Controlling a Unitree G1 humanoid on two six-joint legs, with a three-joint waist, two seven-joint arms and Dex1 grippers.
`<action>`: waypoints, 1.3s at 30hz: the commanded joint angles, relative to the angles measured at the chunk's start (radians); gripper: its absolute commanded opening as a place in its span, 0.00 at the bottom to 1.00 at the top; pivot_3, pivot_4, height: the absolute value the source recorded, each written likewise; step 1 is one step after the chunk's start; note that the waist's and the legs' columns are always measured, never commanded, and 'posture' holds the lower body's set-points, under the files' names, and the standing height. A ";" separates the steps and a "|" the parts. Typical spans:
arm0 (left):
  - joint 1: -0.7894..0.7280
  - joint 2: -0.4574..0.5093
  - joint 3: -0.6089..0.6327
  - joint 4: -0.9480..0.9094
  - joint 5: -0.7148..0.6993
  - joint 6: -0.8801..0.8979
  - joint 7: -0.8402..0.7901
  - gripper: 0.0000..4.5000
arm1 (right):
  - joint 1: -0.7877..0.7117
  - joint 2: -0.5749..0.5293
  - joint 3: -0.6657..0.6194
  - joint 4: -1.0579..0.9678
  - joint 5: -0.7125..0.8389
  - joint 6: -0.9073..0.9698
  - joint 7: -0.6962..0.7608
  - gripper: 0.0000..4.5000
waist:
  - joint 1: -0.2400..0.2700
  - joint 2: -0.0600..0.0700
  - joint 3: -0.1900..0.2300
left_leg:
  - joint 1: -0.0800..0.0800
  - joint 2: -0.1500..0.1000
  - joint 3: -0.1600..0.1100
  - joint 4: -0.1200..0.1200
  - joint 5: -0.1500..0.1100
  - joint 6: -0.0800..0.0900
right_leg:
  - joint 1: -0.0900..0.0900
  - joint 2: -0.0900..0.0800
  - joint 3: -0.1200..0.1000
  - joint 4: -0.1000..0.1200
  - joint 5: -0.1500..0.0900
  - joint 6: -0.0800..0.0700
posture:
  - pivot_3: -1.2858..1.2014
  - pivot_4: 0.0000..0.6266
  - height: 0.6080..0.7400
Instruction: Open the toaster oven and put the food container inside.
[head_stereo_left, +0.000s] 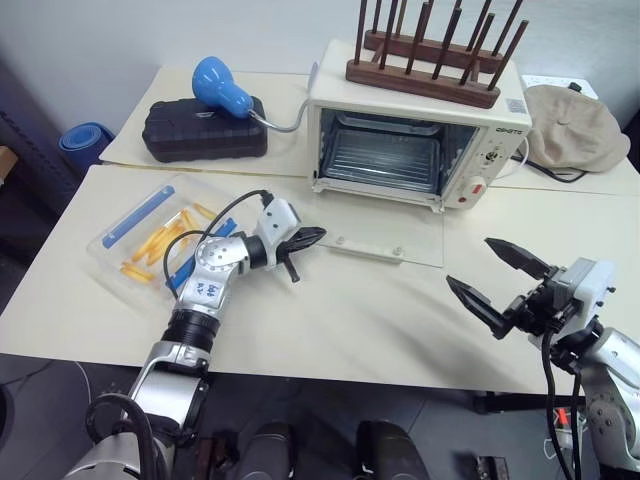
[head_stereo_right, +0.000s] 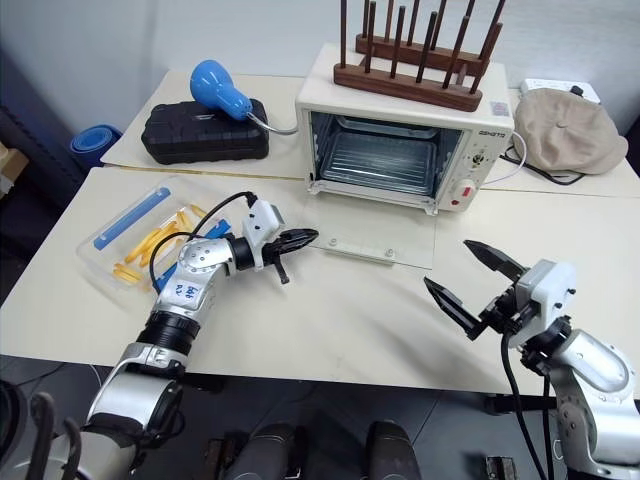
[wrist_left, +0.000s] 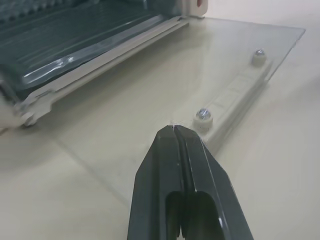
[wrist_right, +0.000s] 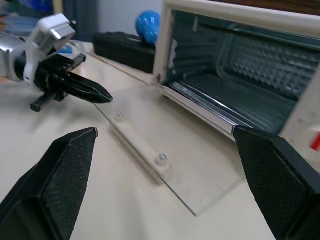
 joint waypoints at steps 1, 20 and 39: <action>0.148 0.013 0.201 -0.392 -0.275 0.161 0.063 0.27 | -0.090 -0.001 0.060 0.030 0.016 -0.027 0.062 1.00 | -0.011 0.000 0.000 | 0.000 0.001 -0.001 0.000 0.000 0.000 | 0.000 0.000 0.000 0.000 0.000 0.000 | 0.52 0.24 1.00; 0.932 0.268 0.978 -0.848 -0.656 0.750 0.482 0.99 | -0.325 0.115 0.275 0.113 -0.020 -0.110 0.165 1.00 | 0.015 -0.003 -0.002 | 0.001 -0.003 -0.016 0.001 -0.002 0.000 | 0.008 -0.005 0.002 -0.007 0.000 -0.001 | 0.52 0.24 1.00; 0.207 0.319 0.794 -0.517 -0.618 1.477 0.980 0.79 | -0.249 0.110 0.259 0.049 -0.082 -0.126 0.058 1.00 | -0.026 -0.005 -0.003 | 0.001 -0.001 -0.011 -0.001 -0.001 -0.004 | 0.001 0.001 0.001 0.000 0.000 -0.002 | 0.52 0.24 1.00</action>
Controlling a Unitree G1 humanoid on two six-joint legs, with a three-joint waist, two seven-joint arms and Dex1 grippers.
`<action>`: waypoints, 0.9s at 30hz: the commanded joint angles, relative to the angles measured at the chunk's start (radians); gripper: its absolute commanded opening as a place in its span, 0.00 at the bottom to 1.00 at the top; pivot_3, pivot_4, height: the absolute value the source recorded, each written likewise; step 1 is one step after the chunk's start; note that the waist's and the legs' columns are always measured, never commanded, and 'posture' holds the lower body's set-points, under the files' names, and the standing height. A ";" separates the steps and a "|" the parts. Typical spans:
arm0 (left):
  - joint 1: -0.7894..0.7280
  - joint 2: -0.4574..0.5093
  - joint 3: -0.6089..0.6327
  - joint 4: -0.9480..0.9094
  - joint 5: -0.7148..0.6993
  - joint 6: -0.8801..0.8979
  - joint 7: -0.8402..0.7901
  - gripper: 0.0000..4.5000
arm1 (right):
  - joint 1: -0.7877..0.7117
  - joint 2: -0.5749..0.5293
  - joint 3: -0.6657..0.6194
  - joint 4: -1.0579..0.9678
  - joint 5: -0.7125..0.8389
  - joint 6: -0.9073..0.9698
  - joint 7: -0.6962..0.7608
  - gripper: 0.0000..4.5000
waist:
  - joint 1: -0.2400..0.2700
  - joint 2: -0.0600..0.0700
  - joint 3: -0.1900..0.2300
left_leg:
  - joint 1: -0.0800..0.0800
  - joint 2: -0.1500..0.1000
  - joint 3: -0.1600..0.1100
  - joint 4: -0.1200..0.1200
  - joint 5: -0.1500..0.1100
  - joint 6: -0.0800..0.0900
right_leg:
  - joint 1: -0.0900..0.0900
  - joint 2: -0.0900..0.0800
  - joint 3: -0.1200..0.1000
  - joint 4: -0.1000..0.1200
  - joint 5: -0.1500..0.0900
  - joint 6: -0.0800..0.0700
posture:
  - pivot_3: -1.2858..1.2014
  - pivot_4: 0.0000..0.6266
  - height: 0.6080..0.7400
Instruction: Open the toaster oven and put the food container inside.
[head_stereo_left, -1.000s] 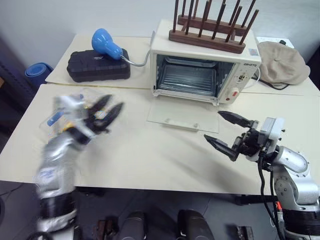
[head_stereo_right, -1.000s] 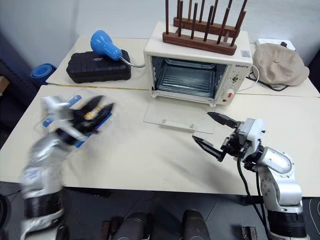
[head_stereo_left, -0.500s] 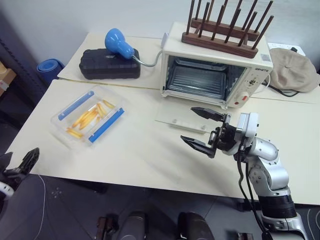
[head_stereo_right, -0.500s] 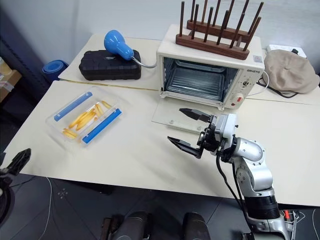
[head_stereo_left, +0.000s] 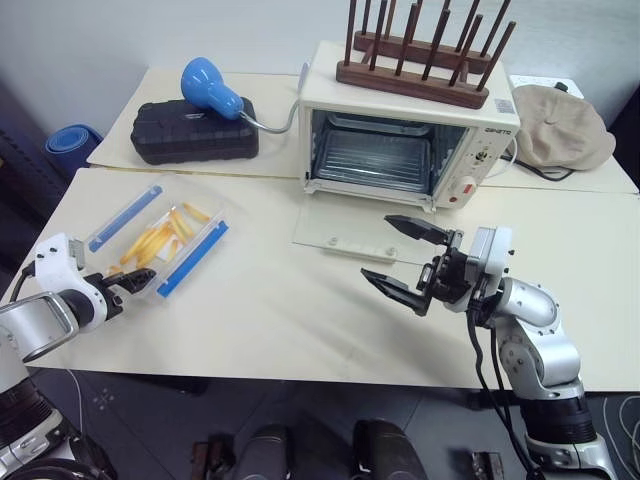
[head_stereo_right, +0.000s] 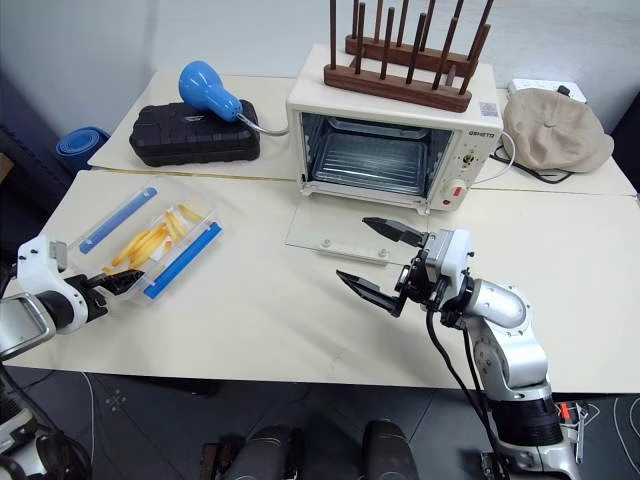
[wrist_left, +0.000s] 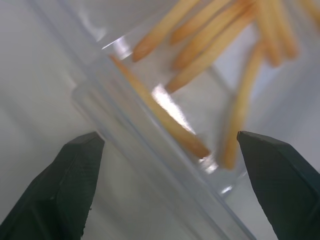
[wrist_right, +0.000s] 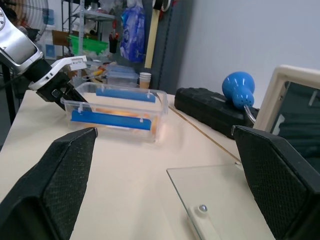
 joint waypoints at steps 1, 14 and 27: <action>-0.059 -0.012 0.005 0.044 0.077 -0.054 0.010 0.73 | 0.024 -0.005 -0.027 -0.040 -0.023 -0.055 -0.024 1.00 | 0.006 0.000 0.000 | 0.000 0.000 0.000 0.000 0.000 0.000 | 0.000 0.000 0.000 0.000 0.000 0.000 | 0.52 0.24 1.00; -0.304 0.105 -0.172 0.180 0.158 -0.062 -0.169 0.02 | 0.186 -0.069 -0.147 -0.037 -0.056 -0.144 -0.064 1.00 | 0.013 -0.001 0.000 | 0.000 0.000 0.001 0.000 0.000 0.000 | 0.000 0.000 0.000 0.000 0.000 0.000 | 0.52 0.24 1.00; -0.689 -0.158 -0.559 0.313 0.215 -0.082 -0.314 0.01 | 0.415 -0.070 -0.253 -0.153 -0.063 -0.147 -0.170 1.00 | 0.037 -0.001 0.000 | -0.001 -0.002 0.002 0.001 0.000 0.000 | 0.000 0.000 0.001 -0.001 0.000 0.000 | 0.52 0.24 1.00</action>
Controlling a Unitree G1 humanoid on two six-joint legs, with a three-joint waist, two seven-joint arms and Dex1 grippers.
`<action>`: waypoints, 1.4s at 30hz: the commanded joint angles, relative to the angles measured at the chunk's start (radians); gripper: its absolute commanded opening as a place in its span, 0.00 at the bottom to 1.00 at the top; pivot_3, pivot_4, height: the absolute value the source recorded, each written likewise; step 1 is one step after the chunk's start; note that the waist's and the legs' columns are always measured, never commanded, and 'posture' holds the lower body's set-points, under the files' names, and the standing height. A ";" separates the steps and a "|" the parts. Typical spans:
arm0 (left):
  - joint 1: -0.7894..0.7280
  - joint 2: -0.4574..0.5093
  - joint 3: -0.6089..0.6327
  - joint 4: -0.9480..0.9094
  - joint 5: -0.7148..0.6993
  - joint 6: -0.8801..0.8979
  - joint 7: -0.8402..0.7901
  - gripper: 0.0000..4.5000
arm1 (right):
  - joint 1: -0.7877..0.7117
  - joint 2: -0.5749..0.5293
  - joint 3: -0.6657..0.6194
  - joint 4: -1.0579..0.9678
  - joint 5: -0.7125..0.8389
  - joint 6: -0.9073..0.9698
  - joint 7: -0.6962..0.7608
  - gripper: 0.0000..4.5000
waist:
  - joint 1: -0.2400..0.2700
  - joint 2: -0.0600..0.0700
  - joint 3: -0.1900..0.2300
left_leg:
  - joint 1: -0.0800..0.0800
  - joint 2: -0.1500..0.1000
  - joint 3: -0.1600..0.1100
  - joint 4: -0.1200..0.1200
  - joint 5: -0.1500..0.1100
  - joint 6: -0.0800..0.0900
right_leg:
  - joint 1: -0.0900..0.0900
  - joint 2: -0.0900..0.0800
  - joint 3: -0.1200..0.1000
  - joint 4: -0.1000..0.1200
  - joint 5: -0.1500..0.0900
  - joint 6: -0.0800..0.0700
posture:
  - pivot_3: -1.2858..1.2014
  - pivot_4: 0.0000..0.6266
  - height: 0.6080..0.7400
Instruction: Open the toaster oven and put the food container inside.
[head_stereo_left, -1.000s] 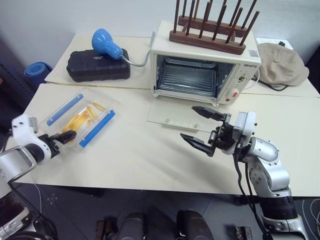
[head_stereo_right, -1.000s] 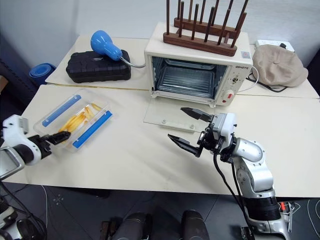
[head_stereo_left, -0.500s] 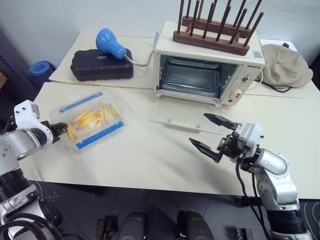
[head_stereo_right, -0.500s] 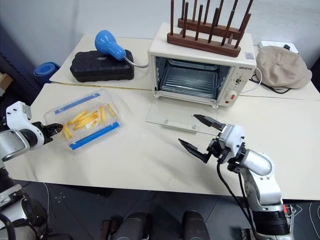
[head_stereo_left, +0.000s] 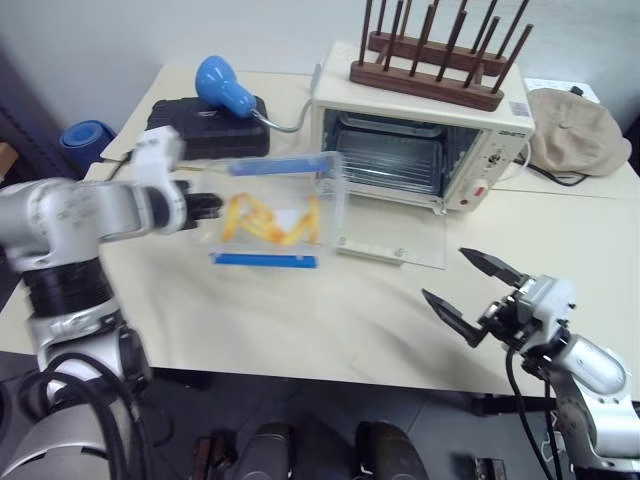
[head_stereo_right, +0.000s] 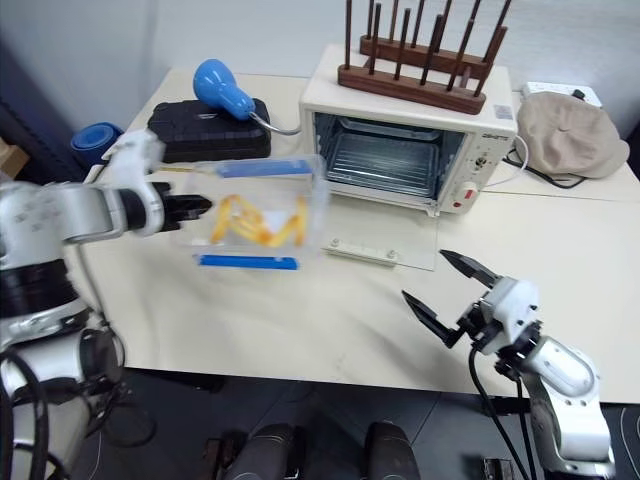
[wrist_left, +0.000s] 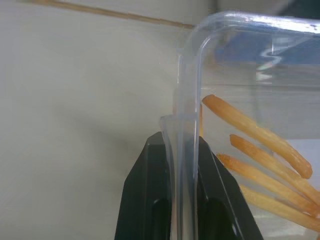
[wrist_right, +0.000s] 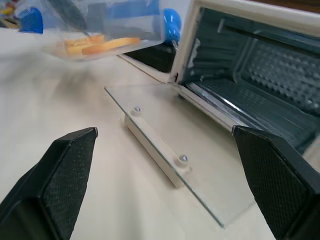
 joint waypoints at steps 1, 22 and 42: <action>-0.086 -0.057 -0.086 0.103 0.060 -0.130 -0.047 0.01 | 0.043 0.007 -0.033 -0.077 -0.001 -0.019 -0.036 1.00 | 0.001 0.000 0.000 | 0.000 0.000 0.001 0.000 0.000 0.000 | 0.000 0.000 0.000 0.000 0.000 0.000 | 0.52 0.24 1.00; -0.299 -0.308 -0.092 0.595 0.203 -0.701 -0.215 0.69 | 0.139 0.057 -0.010 -0.221 -0.011 0.029 -0.179 1.00 | 0.002 0.000 0.000 | 0.000 -0.001 0.004 0.000 0.000 0.000 | -0.001 0.002 0.000 0.000 0.000 0.000 | 0.52 0.24 1.00; 0.255 -0.094 -0.360 0.275 0.280 -1.227 -1.034 0.00 | -0.268 -0.095 0.233 0.062 -0.138 0.322 -0.161 0.00 | 0.024 0.000 0.000 | -0.004 -0.001 0.003 0.005 0.000 0.005 | 0.000 -0.001 -0.002 -0.001 0.001 0.001 | 0.52 0.24 1.00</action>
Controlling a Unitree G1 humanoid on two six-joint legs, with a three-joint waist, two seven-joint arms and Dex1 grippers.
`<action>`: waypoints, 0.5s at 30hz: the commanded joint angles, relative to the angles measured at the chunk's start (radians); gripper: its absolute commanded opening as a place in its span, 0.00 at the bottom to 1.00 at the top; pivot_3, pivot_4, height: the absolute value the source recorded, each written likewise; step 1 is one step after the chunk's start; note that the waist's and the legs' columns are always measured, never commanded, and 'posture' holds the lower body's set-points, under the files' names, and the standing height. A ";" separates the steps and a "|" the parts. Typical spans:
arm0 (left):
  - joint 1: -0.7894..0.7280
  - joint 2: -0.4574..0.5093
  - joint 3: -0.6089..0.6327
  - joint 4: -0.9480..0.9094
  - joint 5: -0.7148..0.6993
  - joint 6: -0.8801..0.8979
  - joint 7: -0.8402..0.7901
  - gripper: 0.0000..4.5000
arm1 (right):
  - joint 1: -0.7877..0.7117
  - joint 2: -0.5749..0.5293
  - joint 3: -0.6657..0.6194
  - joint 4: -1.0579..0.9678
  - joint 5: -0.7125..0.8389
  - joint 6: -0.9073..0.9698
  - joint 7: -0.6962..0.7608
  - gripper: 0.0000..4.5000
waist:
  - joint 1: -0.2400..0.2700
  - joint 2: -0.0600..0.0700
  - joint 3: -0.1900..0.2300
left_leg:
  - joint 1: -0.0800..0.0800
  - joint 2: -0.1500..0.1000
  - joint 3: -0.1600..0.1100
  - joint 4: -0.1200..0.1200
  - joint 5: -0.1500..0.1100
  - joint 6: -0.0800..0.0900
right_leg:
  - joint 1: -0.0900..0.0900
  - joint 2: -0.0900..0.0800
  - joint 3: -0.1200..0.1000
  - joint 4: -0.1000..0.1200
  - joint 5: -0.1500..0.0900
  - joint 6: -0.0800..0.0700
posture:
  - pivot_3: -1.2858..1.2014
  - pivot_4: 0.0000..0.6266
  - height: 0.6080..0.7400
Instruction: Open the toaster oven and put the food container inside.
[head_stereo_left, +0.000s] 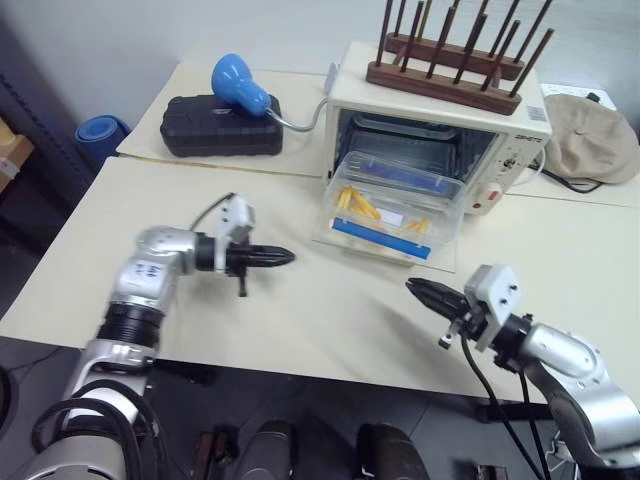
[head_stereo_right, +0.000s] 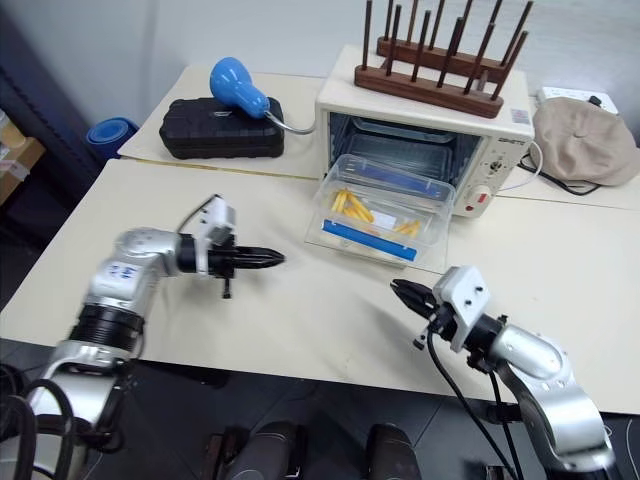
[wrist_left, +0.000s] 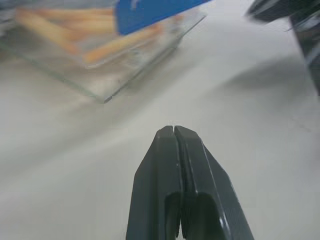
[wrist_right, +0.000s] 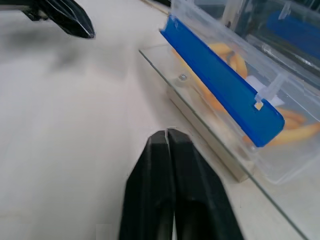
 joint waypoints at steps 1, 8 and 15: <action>-0.050 -0.099 0.014 -0.007 -0.015 0.022 0.087 0.00 | -0.111 0.025 0.015 0.136 -0.070 -0.081 -0.002 0.00 | -0.003 0.000 0.000 | 0.000 -0.001 0.000 0.000 0.000 0.000 | 0.000 0.000 0.000 0.000 0.000 0.000 | 0.52 0.24 1.00; -0.150 -0.286 0.075 0.168 0.037 -0.071 0.350 0.00 | -0.376 0.086 0.019 0.445 -0.154 -0.205 -0.031 0.00 | -0.039 0.000 0.000 | 0.001 -0.001 0.001 -0.002 0.000 -0.001 | -0.001 0.001 -0.002 0.001 0.000 0.000 | 0.52 0.24 1.00; -0.277 -0.369 0.164 0.420 0.068 -0.226 0.566 0.00 | -0.575 0.208 0.011 0.724 -0.212 -0.310 -0.144 0.00 | -0.053 0.000 0.000 | 0.002 0.001 0.000 -0.003 0.001 -0.002 | -0.001 0.001 -0.003 0.001 0.000 0.000 | 0.52 0.24 1.00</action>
